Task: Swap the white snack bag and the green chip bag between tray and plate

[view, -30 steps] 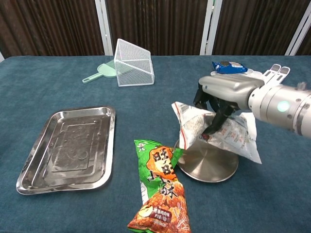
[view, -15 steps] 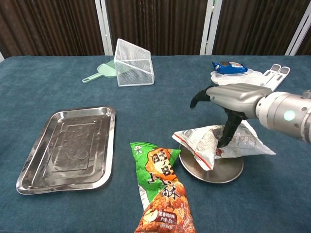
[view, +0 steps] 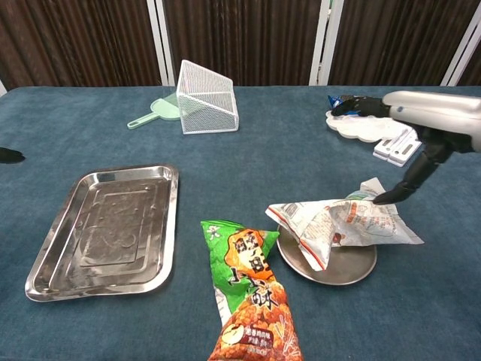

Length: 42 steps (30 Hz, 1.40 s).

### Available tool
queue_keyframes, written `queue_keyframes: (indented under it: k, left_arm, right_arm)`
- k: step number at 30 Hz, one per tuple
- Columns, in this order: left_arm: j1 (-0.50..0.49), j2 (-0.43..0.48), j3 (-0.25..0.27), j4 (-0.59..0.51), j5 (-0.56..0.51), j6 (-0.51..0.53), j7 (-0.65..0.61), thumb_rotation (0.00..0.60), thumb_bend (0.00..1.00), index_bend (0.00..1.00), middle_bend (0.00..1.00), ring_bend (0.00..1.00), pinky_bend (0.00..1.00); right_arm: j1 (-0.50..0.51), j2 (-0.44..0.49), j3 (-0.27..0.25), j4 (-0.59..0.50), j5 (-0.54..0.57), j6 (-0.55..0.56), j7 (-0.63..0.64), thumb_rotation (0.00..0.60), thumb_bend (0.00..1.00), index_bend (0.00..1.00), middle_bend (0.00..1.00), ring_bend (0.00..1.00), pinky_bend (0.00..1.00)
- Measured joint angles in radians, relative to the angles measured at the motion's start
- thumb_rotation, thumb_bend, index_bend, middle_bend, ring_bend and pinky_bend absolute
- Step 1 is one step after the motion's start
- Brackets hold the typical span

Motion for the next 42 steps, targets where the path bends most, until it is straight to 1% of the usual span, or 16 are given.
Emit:
queue_keyframes:
  k: [2,3,5,6,8,9,11,15,18,22,25,28,32,38,42]
  left_arm:
    - [-0.024,-0.001,0.01,-0.008,0.036,-0.023,-0.002,0.6,0.36,0.0,0.0,0.0,0.0]
    - [-0.037,-0.003,0.013,-0.011,0.051,-0.034,0.0,0.6,0.36,0.0,0.0,0.0,0.0]
    - [-0.067,-0.011,0.02,-0.014,0.091,-0.057,0.001,0.6,0.36,0.0,0.0,0.0,0.0]
    - [-0.081,-0.016,0.023,-0.014,0.11,-0.065,0.0,0.6,0.36,0.0,0.0,0.0,0.0]
    - [-0.115,-0.032,0.029,-0.012,0.16,-0.079,-0.007,0.6,0.36,0.0,0.0,0.0,0.0]
    - [-0.13,-0.042,0.031,-0.01,0.183,-0.084,-0.013,0.6,0.36,0.0,0.0,0.0,0.0]
    - [-0.172,-0.07,0.034,-0.006,0.232,-0.097,-0.028,0.6,0.36,0.0,0.0,0.0,0.0]
    - [-0.243,-0.111,0.036,-0.019,0.274,-0.161,-0.038,0.6,0.36,0.0,0.0,0.0,0.0]
    - [-0.299,-0.141,0.026,-0.041,0.276,-0.243,-0.032,0.6,0.36,0.0,0.0,0.0,0.0]
    - [-0.381,-0.203,0.004,-0.064,0.261,-0.373,-0.004,0.6,0.36,0.0,0.0,0.0,0.0]
    - [-0.43,-0.256,-0.015,-0.068,0.238,-0.445,0.038,0.6,0.36,0.0,0.0,0.0,0.0]
    - [-0.465,-0.295,-0.038,-0.067,0.201,-0.493,0.084,0.6,0.36,0.0,0.0,0.0,0.0]
    - [-0.494,-0.32,-0.062,-0.061,0.165,-0.522,0.113,0.6,0.36,0.0,0.0,0.0,0.0]
    - [-0.511,-0.332,-0.067,-0.04,0.132,-0.538,0.122,0.6,0.36,0.0,0.0,0.0,0.0]
    - [-0.53,-0.349,-0.066,-0.013,0.096,-0.565,0.111,0.6,0.36,0.0,0.0,0.0,0.01]
  right_arm:
    - [-0.053,0.012,-0.032,0.008,-0.091,0.06,0.026,0.6,0.11,0.0,0.0,0.0,0.0]
    - [-0.095,0.017,-0.055,0.02,-0.152,0.112,0.042,0.6,0.11,0.0,0.0,0.0,0.0]
    - [-0.169,0.021,-0.093,0.047,-0.228,0.202,0.072,0.6,0.11,0.0,0.0,0.0,0.0]
    - [-0.225,0.023,-0.116,0.072,-0.261,0.264,0.099,0.6,0.11,0.0,0.0,0.0,0.0]
    - [-0.306,0.028,-0.146,0.114,-0.29,0.346,0.155,0.6,0.11,0.0,0.0,0.0,0.0]
    - [-0.359,0.038,-0.161,0.139,-0.306,0.392,0.207,0.6,0.11,0.0,0.0,0.0,0.0]
    - [-0.389,0.05,-0.168,0.158,-0.325,0.413,0.26,0.6,0.11,0.0,0.0,0.0,0.0]
    - [-0.416,0.095,-0.174,0.187,-0.36,0.418,0.374,0.6,0.11,0.0,0.0,0.0,0.0]
    - [-0.431,0.115,-0.174,0.19,-0.388,0.422,0.402,0.6,0.11,0.0,0.0,0.0,0.0]
    - [-0.444,0.144,-0.169,0.192,-0.406,0.413,0.46,0.6,0.11,0.0,0.0,0.0,0.0]
    - [-0.448,0.165,-0.161,0.195,-0.413,0.388,0.507,0.6,0.11,0.0,0.0,0.0,0.0]
    - [-0.448,0.179,-0.159,0.197,-0.435,0.356,0.529,0.6,0.11,0.0,0.0,0.0,0.0]
    - [-0.446,0.189,-0.163,0.197,-0.461,0.326,0.538,0.6,0.11,0.0,0.0,0.0,0.0]
    - [-0.442,0.188,-0.162,0.196,-0.472,0.292,0.527,0.6,0.11,0.0,0.0,0.0,0.0]
    - [-0.446,0.185,-0.15,0.192,-0.472,0.276,0.513,0.6,0.11,0.0,0.0,0.0,0.0]
